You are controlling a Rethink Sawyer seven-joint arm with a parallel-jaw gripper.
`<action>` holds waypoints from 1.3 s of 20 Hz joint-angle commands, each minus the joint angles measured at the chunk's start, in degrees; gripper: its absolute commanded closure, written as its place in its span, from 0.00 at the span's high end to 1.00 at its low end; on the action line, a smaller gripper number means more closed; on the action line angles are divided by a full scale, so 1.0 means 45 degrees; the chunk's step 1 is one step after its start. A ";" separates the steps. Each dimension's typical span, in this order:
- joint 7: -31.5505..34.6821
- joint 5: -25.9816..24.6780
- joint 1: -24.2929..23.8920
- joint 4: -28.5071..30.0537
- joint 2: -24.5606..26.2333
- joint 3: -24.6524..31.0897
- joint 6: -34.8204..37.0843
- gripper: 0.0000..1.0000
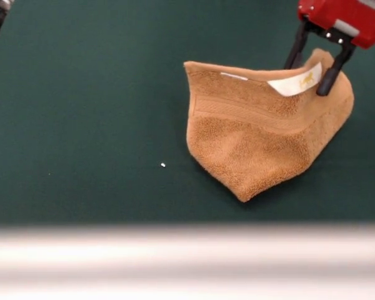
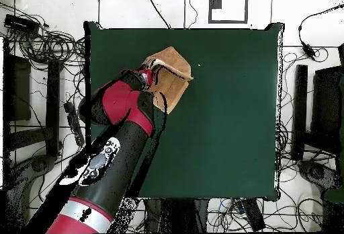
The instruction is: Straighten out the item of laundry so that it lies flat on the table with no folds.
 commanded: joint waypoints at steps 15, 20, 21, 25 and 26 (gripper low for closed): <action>0.2435 -0.0059 -0.0161 -0.1469 -0.0951 0.0793 0.1109 1.00; 0.3563 0.1240 0.0185 -0.2637 -0.0328 -0.0077 0.2623 1.00; 0.3761 0.1509 0.0236 -0.2890 -0.0180 -0.0242 0.2950 1.00; 0.3998 0.2147 0.0482 -0.3444 0.0341 -0.0888 0.3377 1.00; 0.3929 0.2208 0.0480 -0.3459 0.0385 -0.0920 0.3404 1.00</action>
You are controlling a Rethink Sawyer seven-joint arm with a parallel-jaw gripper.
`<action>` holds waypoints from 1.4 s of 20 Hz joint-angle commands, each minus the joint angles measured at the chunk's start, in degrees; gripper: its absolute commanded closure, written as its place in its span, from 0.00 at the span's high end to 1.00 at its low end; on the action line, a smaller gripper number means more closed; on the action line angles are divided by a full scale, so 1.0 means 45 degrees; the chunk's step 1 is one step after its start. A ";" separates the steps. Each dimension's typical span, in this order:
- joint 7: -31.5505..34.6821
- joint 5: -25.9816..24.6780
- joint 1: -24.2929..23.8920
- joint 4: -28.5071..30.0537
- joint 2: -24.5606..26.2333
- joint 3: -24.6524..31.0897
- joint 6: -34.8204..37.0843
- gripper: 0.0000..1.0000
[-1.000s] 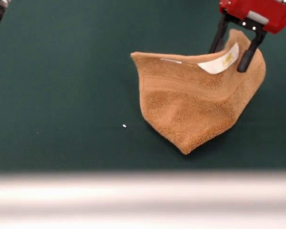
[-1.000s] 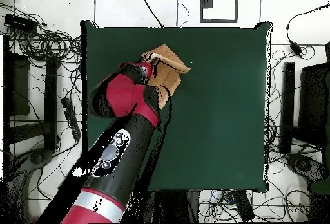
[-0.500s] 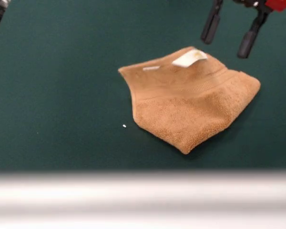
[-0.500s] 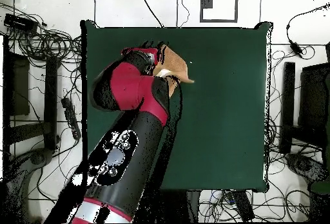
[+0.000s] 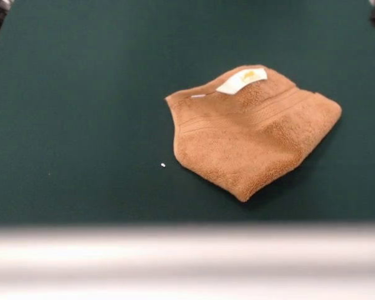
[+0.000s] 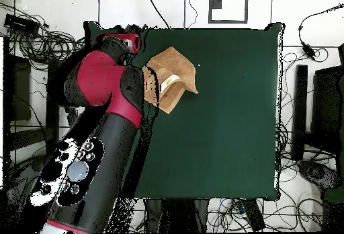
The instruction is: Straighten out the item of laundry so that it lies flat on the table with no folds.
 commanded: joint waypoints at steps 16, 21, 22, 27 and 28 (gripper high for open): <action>0.1683 0.0756 -0.0794 0.0824 -0.0317 0.3099 0.1052 1.00; 0.1446 0.0387 -0.1343 0.1697 -0.0861 0.4191 0.0346 1.00; 0.1387 0.0282 -0.1481 0.1895 -0.0996 0.4451 0.0158 1.00; 0.1221 -0.0275 -0.2055 0.2613 -0.1534 0.5419 -0.0453 1.00; 0.1220 -0.0374 -0.2125 0.2709 -0.1612 0.5505 -0.0486 1.00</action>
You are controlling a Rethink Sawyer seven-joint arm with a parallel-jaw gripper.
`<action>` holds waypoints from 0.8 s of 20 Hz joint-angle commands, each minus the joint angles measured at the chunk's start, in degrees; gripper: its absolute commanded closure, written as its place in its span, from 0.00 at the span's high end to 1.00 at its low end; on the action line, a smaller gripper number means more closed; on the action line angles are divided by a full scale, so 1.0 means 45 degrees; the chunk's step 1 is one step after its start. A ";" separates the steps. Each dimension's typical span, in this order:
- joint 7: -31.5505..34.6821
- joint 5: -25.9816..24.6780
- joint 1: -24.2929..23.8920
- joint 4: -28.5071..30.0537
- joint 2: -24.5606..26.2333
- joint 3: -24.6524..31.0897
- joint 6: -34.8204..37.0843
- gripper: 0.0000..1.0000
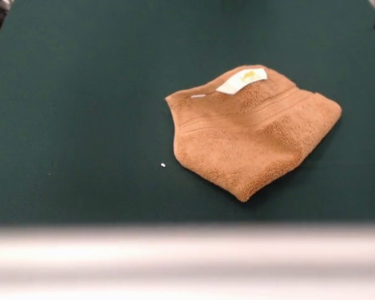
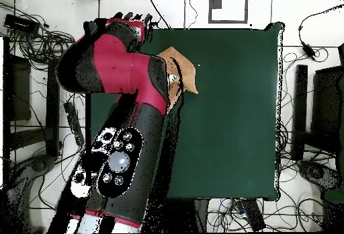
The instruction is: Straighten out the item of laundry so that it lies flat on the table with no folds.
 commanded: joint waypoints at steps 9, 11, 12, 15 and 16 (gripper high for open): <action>0.1377 -0.1670 -0.1172 0.3340 -0.0859 0.4021 -0.0928 1.00; 0.1359 -0.1930 -0.1370 0.3573 -0.0967 0.4295 -0.1193 1.00; 0.1417 -0.2035 -0.1462 0.3697 -0.1010 0.4405 -0.1316 1.00; 0.1430 -0.2530 -0.1797 0.4112 -0.1185 0.4834 -0.1765 1.00; 0.1464 -0.2643 -0.1856 0.4197 -0.1208 0.4883 -0.1850 1.00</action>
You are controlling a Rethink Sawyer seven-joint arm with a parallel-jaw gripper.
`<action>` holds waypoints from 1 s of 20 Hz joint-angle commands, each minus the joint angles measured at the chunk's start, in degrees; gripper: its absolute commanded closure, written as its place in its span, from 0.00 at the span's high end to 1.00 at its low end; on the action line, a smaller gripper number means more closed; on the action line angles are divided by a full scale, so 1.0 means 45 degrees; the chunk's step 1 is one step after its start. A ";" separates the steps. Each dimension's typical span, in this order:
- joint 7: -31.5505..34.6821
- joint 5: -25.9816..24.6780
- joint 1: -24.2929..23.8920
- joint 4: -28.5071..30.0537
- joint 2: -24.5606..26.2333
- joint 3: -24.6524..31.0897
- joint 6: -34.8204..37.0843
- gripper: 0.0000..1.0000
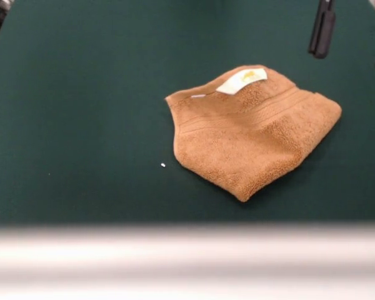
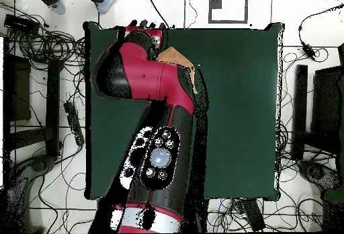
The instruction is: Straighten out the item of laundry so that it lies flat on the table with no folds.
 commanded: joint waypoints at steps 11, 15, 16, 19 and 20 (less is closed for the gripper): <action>0.1806 -0.1824 -0.0969 0.3610 -0.0555 0.3063 -0.0689 1.00; 0.1739 -0.2067 -0.1203 0.4165 -0.0965 0.3283 -0.0489 1.00; 0.1738 -0.2120 -0.1220 0.4280 -0.1083 0.3280 -0.0490 1.00; 0.1622 -0.2337 -0.1344 0.4651 -0.1519 0.3377 -0.0346 1.00; 0.1565 -0.2414 -0.1390 0.4775 -0.1686 0.3413 -0.0267 1.00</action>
